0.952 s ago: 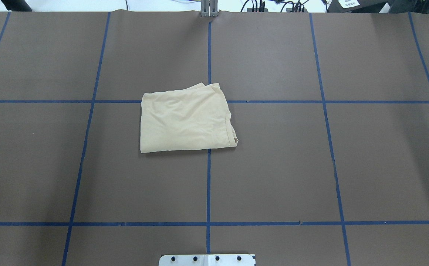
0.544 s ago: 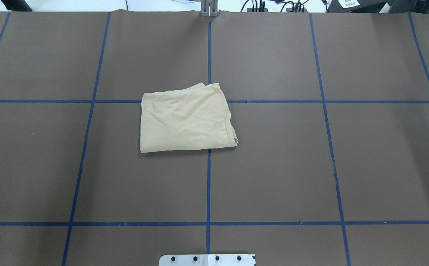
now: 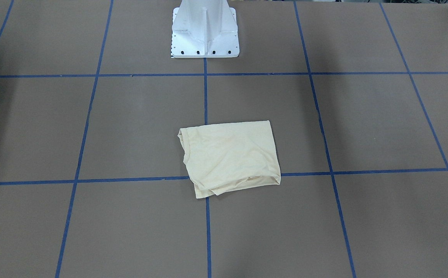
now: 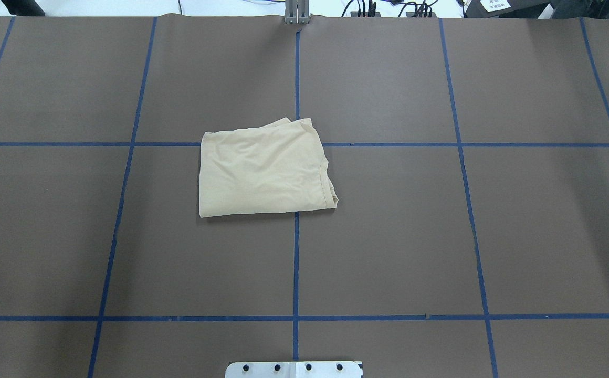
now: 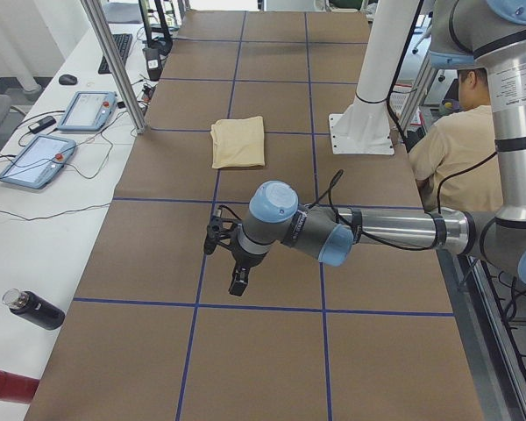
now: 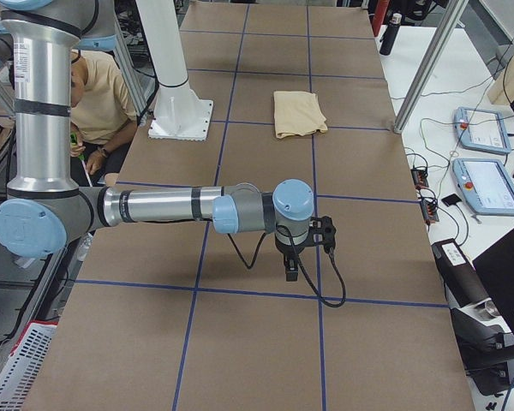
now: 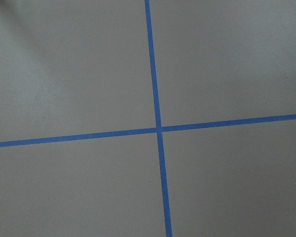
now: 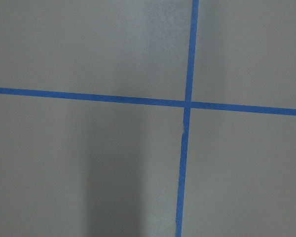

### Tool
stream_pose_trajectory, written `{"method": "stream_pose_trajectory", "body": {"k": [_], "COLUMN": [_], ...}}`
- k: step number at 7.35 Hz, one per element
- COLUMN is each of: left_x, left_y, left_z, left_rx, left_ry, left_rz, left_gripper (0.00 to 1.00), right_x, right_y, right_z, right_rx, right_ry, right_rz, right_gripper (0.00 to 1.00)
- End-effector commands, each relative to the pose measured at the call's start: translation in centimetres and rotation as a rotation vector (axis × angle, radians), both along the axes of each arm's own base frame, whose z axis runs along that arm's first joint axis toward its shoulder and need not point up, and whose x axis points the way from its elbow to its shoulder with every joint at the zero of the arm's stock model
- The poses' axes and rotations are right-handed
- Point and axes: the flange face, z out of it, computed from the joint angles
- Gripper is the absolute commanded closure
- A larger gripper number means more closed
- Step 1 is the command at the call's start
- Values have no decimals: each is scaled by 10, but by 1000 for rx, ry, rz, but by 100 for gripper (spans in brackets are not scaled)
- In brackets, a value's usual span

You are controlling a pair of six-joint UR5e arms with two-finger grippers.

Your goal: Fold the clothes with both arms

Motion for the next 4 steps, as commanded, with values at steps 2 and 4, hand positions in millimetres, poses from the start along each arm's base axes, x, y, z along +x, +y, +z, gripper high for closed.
{"method": "stream_pose_trajectory", "body": {"k": [2,4], "left_x": [0,1], "left_y": [1,-1], "left_z": [2,-1], "left_rx": [-5,4], "left_ry": [6,7], "left_rz": [2,2], "left_gripper": [0,0], "right_x": [1,3], "right_y": [0,1], "right_z": [-12,-13], "right_rx": [21,31], "right_ry": [8,48], "right_rz": [3,7], "right_gripper": [0,0]}}
